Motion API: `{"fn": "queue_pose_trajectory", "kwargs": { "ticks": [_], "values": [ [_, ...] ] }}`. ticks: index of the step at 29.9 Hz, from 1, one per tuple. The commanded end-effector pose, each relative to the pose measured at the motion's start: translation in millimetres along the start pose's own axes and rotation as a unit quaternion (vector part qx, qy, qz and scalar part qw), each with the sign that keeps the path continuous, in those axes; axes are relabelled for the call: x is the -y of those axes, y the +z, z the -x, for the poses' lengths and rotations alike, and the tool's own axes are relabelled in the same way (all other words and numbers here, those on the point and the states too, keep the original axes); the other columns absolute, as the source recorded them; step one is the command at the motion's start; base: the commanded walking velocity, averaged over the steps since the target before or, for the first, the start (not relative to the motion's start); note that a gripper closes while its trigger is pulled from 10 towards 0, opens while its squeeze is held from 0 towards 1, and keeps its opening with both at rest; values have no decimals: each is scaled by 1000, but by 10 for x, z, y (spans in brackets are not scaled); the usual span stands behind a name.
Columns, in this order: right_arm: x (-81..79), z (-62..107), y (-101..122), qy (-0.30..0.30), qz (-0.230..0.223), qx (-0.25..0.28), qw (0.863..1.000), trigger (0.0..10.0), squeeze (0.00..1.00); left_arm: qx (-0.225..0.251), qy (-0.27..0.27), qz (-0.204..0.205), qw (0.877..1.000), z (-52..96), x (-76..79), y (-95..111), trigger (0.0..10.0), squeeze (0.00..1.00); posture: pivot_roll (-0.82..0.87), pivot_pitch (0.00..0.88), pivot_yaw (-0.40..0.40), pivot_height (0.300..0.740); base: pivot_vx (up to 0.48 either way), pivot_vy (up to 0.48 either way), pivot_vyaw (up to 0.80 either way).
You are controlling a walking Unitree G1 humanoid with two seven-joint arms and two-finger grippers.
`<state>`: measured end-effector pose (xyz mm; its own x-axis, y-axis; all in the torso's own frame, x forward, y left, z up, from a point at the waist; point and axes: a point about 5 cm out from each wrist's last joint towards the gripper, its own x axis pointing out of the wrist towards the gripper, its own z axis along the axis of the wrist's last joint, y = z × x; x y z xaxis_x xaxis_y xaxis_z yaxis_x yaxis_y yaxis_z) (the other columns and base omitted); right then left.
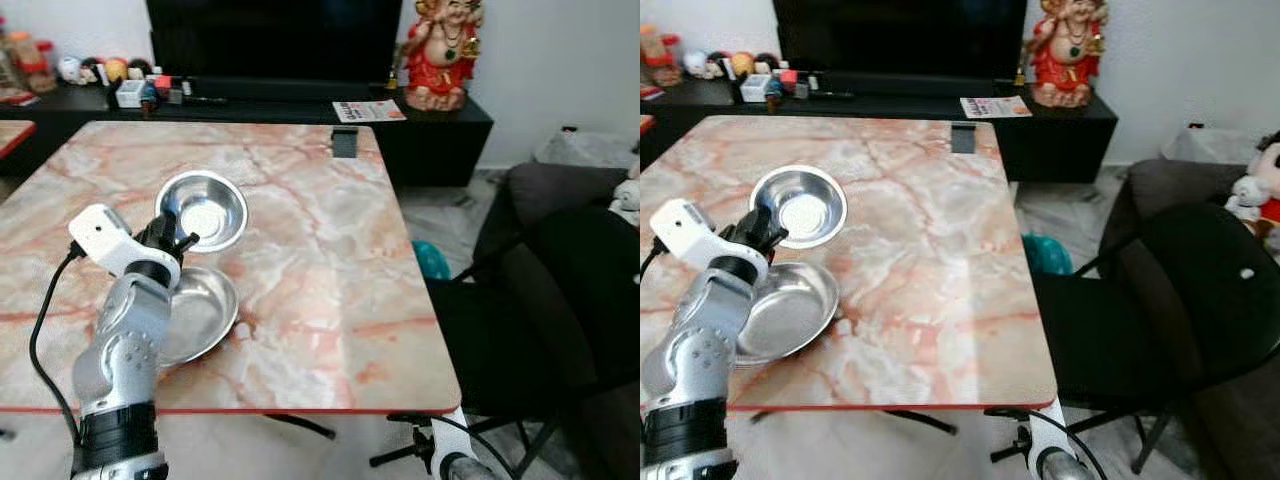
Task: Setting the table
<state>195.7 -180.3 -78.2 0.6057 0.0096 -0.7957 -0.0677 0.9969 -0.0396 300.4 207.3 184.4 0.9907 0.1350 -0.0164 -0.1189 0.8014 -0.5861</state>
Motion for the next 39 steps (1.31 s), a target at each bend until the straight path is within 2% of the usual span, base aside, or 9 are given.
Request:
{"fn": "queue_pose_trajectory", "kwargs": {
  "ticks": [1, 5, 8, 17, 26, 36, 39],
  "values": [
    [26, 3, 5, -2, -2, 3, 1000, 10000, 0, -12, -6, 5, 1000, 79, 71, 34, 10000, 0, 6, 0, -40, 732, 0, 0, 0],
    [32, 4, 0, -2, 1, 2, 1000, 10000, 0, -24, 13, 22, 999, 173, 45, 54, 10000, 0, 17, 0, -42, 732, 0, 0, 0],
    [33, 5, -2, -1, 3, 0, 1000, 10000, 0, -35, 38, 19, 998, 222, -1, 45, 10000, 0, 24, 0, -43, 732, 0, 0, 0],
    [-3, 0, 2, 6, 10, -1, 1000, 10000, 0, -58, 169, 12, 984, 304, -149, -9, 10000, 0, 26, 0, -38, 732, 0, 0, 0],
    [18, 2, 1, 4, 11, -1, 1000, 10000, 0, -82, 180, 25, 980, 394, -109, -36, 10000, 0, 36, 0, -41, 732, 0, 0, 0],
    [-13, -1, 0, 8, 9, -1, 1000, 10000, 0, -85, 213, 17, 973, 497, -166, -18, 10000, 0, 48, 0, -42, 732, 0, 0, 0],
    [-9, 0, 0, 7, 9, -1, 1000, 10000, 0, -102, 218, 18, 970, 544, -188, -66, 10000, 0, 53, 0, -44, 732, 0, 0, 0]
  ]
}}
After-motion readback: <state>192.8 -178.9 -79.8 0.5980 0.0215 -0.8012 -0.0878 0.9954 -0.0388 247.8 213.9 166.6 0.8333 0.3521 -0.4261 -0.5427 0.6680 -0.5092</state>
